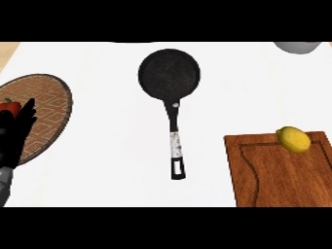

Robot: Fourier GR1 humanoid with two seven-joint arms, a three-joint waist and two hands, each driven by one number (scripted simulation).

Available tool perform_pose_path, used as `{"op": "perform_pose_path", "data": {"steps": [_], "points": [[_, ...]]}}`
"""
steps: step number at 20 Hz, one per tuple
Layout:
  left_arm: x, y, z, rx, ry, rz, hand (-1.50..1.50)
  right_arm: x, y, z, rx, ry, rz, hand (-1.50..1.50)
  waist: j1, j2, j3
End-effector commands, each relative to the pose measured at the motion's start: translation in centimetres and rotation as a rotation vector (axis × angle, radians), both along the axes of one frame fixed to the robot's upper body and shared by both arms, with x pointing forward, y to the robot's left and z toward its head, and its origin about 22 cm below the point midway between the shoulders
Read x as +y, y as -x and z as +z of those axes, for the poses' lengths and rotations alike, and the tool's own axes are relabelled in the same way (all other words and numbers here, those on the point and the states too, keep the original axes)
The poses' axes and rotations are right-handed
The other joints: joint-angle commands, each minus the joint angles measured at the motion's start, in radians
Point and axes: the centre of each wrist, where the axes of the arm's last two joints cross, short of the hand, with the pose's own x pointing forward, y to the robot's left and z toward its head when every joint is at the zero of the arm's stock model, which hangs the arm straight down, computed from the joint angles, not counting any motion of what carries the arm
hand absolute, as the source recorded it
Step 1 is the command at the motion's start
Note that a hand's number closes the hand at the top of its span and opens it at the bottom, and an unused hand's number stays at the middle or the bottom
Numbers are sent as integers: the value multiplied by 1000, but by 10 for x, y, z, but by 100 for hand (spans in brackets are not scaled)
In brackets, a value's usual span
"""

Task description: Pick the lemon from the cutting board and place it in the pan

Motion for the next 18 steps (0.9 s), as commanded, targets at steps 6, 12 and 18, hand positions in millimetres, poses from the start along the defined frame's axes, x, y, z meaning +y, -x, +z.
{"op": "perform_pose_path", "data": {"steps": [6, 12, 18], "points": [[-4, -1, -11, -4, -28, 8, 0, 42, -3, 37, -71, 538, 183, -150, -2, 0, -1], [5, -1, 8, 10, -4, 24, 0, 59, -1, -2, -102, 742, 214, -150, -12, -7, -1], [9, 11, -12, 10, -23, 29, 0, 54, 6, -58, -71, 827, 260, -150, -20, -8, -2]]}}
